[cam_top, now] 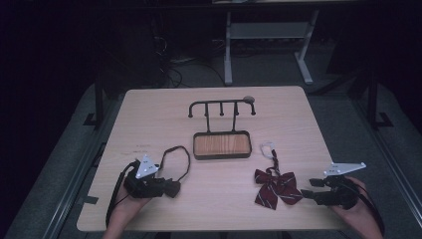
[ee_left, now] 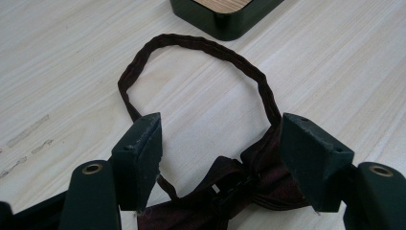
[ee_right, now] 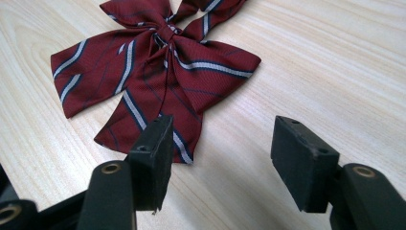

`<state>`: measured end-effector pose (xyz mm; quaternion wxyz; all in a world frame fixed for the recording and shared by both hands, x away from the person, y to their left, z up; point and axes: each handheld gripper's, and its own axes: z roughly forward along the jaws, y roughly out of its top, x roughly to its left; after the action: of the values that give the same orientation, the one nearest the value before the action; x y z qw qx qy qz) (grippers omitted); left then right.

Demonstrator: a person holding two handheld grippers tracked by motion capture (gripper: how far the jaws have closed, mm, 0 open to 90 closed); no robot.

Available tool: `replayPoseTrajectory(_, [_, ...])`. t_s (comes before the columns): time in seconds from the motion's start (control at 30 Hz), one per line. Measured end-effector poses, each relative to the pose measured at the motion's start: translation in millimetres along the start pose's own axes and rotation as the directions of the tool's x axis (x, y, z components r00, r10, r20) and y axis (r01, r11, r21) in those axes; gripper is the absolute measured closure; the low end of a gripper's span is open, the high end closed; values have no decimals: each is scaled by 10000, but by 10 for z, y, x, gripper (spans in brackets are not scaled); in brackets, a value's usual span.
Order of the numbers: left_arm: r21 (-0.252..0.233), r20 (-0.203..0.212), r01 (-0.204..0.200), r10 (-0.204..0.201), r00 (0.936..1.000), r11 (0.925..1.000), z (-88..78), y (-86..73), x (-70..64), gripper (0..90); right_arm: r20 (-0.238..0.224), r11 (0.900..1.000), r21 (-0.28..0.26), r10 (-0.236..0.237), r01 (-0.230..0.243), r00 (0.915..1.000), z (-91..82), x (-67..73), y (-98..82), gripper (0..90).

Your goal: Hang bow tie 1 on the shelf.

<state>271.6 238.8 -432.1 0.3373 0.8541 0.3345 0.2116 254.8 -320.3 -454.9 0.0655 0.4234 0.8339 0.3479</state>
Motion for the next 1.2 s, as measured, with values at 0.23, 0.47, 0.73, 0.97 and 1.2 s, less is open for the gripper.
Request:
replayPoseTrajectory(0.23, [102,40,-3,2,10000,9999,6,-8,6,318,-151,10000,-88,-24,23,9999,5,1,20,403])
replayPoseTrajectory(0.47, [129,103,-42,41,9999,9999,19,-5,19,313,-145,9996,188,-213,216,9997,19,64,168,398])
replayPoseTrajectory(0.73, [4,13,11,-11,10000,10000,-16,-15,18,309,-268,9982,258,-526,533,9983,43,127,362,398])
replayPoseTrajectory(0.97, [14,-77,-86,86,9999,10000,-28,-19,11,308,-406,9914,737,-1054,1082,9936,104,174,593,400])
replayPoseTrajectory(1.2, [-87,-119,-15,14,9999,10000,-38,-21,15,308,-455,9868,925,-1293,1331,9906,143,191,724,400])
